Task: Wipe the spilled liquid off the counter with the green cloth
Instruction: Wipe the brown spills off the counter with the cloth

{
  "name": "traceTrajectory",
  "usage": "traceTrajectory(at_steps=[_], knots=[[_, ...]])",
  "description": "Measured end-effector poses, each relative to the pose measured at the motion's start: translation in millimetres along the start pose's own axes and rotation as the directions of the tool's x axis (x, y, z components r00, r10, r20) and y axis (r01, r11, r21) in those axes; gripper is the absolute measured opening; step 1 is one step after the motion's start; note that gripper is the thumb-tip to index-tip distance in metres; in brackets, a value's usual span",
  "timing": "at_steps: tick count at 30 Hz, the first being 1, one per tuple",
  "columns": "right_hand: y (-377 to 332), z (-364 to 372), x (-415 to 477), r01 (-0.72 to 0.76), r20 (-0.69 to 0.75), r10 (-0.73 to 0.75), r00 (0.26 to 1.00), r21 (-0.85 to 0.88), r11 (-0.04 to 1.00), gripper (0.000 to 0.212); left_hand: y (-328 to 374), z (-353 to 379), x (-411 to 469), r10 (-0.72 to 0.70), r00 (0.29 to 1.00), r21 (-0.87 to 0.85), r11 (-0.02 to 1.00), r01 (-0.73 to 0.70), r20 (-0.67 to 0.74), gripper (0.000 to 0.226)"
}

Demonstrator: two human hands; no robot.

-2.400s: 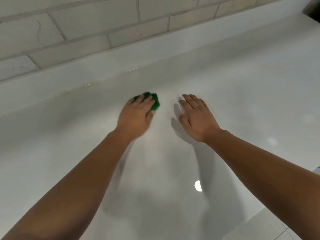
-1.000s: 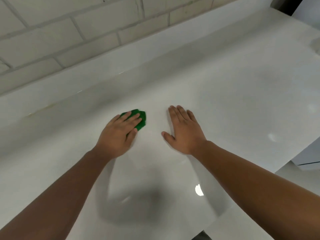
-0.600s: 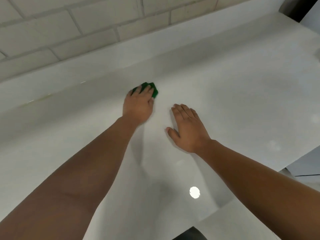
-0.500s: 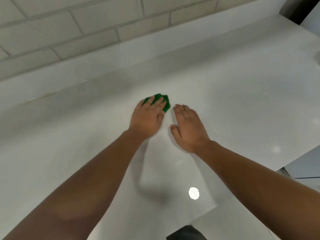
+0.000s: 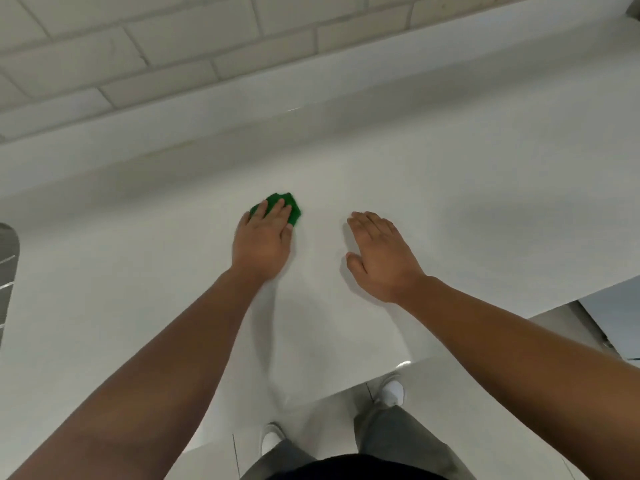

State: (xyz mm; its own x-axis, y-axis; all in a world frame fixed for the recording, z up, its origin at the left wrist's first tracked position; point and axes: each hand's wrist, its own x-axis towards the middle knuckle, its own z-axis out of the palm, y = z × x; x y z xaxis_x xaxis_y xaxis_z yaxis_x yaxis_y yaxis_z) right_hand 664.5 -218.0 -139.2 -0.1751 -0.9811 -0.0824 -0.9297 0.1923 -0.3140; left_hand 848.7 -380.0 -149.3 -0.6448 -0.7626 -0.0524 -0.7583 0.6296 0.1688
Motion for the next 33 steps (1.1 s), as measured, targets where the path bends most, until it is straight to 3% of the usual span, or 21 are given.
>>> traceTrajectory(at_steps=[4, 8, 10, 13, 15, 17, 20, 23, 26, 29, 33], knots=[[-44, 20, -14, -0.01, -0.012, 0.01, 1.0, 0.022, 1.0, 0.075, -12, 6, -77, 0.293, 0.955, 0.012, 0.956, -0.294, 0.042, 0.049], [-96, 41, -31, -0.025, -0.022, 0.024, 0.999, -0.013, 1.0, 0.072, -94, -2, -156, 0.386, 0.921, 0.026, 0.922, -0.387, 0.048, 0.047], [-127, 52, -35, -0.006, -0.025, 0.006, 1.0, -0.023, 1.0, 0.069, -152, -11, -172, 0.327, 0.945, 0.033, 0.945, -0.327, 0.012, 0.049], [-168, 67, -38, -0.011, -0.025, 0.011, 1.0, -0.029, 1.0, 0.065, -216, -26, -166, 0.066, 0.997, 0.014, 0.998, -0.065, -0.035, 0.054], [-191, 75, -40, -0.022, -0.026, 0.021, 0.999, -0.034, 0.999, 0.066, -219, -27, -154, -0.103, 0.992, -0.02, 0.995, 0.102, -0.073, 0.051], [-202, 80, -42, -0.045, -0.024, 0.044, 0.999, -0.028, 0.999, 0.068, -194, -22, -151, -0.128, 0.988, -0.028, 0.992, 0.126, -0.085, 0.049], [-213, 83, -42, -0.076, -0.03, 0.076, 0.997, -0.025, 0.997, 0.072, -151, -10, -181, 0.122, 0.992, -0.025, 0.992, -0.123, -0.028, 0.049], [-217, 83, -42, -0.094, -0.033, 0.093, 0.995, -0.008, 0.996, 0.074, -137, -9, -240, 0.421, 0.906, -0.033, 0.907, -0.42, 0.046, 0.048], [-225, 84, -37, -0.069, -0.037, 0.068, 0.997, -0.011, 0.998, 0.071, -175, -15, -281, 0.544, 0.835, -0.06, 0.839, -0.541, 0.081, 0.045], [-238, 86, -29, -0.049, -0.038, 0.048, 0.998, -0.021, 0.999, 0.069, -238, -22, -268, 0.48, 0.876, -0.015, 0.877, -0.48, 0.045, 0.045], [-256, 90, -13, -0.011, -0.037, 0.01, 0.999, -0.027, 1.0, 0.067, -292, -34, -211, 0.114, 0.993, 0.003, 0.993, -0.114, 0.004, 0.052]])
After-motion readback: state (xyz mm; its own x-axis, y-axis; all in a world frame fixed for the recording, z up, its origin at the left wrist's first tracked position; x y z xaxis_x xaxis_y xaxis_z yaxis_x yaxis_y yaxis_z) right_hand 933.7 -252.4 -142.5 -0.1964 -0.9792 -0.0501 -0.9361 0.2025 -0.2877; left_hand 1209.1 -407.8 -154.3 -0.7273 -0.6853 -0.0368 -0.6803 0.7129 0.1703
